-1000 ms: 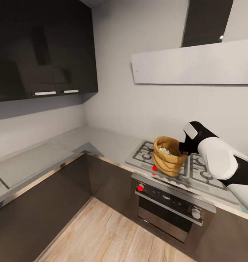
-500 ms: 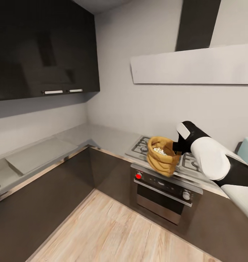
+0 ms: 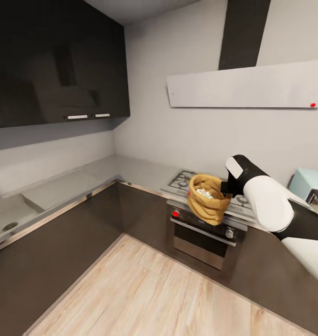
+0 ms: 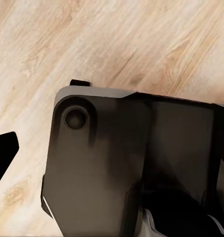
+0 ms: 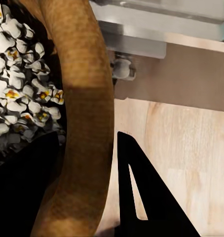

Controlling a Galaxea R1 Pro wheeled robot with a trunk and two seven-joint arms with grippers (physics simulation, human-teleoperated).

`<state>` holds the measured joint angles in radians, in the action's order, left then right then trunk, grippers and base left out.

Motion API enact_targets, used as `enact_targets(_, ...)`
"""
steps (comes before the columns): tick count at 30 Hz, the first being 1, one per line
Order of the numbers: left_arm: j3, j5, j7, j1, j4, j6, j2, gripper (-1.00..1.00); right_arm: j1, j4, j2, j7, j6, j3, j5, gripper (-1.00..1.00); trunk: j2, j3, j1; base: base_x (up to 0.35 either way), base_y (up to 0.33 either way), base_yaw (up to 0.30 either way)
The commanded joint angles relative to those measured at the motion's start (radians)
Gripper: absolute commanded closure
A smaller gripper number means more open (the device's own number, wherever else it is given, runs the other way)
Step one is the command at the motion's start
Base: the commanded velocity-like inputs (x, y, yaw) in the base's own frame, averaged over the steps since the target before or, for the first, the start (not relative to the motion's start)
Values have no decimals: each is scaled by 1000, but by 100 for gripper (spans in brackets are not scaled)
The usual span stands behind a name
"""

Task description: In the kitchen, take the popcorn bag from the countertop, put it into the microwave, and heat it until the popcorn is cooked so the cooked popcorn ends up inside the bag.

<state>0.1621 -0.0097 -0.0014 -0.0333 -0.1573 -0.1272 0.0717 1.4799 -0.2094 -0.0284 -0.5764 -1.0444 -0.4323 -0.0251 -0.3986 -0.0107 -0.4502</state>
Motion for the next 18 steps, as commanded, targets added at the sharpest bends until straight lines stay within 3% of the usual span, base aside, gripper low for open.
enact_targets(1,5,-1,0,0,1,-3,0,-100,1,-1,3,-3,-3,-6,-3,100,-1,-1,0,-350,0,0)
enact_targets(7,5,-1,0,0,1,-3,0,-100,0,-1,14,-2,-3,-6,-3,100,-1,-1,0,-350,0,-10)
enact_targets(15,4,-1,0,0,1,-3,0,-100,-1,-1,15,-27,-3,-3,-3,100,-1,-1,0,-350,0,-265)
enact_targets(18,5,-1,0,0,1,-3,0,-100,-1,-1,15,-29,-3,-3,-3,100,-1,-1,0,-350,0,-73)
